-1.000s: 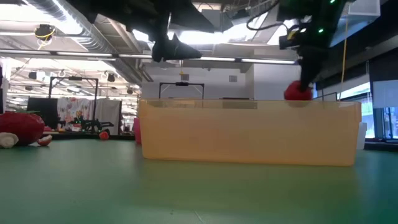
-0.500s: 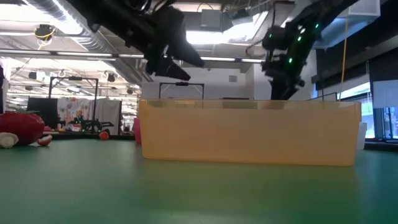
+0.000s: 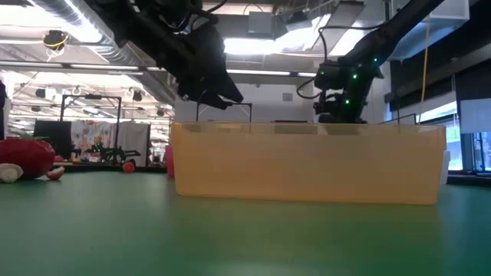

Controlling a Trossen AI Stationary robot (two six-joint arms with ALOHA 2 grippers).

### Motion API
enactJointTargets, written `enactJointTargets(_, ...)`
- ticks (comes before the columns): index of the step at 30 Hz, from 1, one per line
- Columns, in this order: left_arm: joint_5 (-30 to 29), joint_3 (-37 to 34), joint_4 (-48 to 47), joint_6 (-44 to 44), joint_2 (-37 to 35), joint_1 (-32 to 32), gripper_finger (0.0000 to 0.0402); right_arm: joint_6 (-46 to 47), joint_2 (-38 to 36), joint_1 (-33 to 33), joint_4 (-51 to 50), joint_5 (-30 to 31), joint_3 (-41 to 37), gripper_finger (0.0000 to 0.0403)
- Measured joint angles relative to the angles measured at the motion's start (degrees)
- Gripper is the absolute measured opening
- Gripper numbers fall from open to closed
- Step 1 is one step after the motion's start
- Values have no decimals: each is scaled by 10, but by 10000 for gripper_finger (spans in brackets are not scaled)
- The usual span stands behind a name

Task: Sort produce into baskets
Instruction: Put the red tomato into the white bin

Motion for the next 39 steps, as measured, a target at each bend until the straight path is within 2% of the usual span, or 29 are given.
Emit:
enactJointTargets(7, 0, 0, 0, 0, 0, 1, 388, -2, 1, 0, 17, 1, 0, 283)
enactJointTargets(14, 0, 0, 0, 0, 0, 1, 388, -19, -3, 0, 17, 26, 0, 362)
enactJointTargets(19, 0, 0, -42, -6, -11, -10, 388, -16, -50, 23, -8, 35, 0, 390)
enactJointTargets(29, -3, 1, -273, -157, -106, -85, 388, 17, -161, 187, -17, 31, 0, 394)
enactJointTargets(36, -23, 17, -462, -284, -133, -140, 388, 46, -175, 330, -18, 32, -2, 395)
enactJointTargets(39, -29, 36, -554, -342, -133, -156, 388, 60, -175, 386, 14, 34, -21, 395)
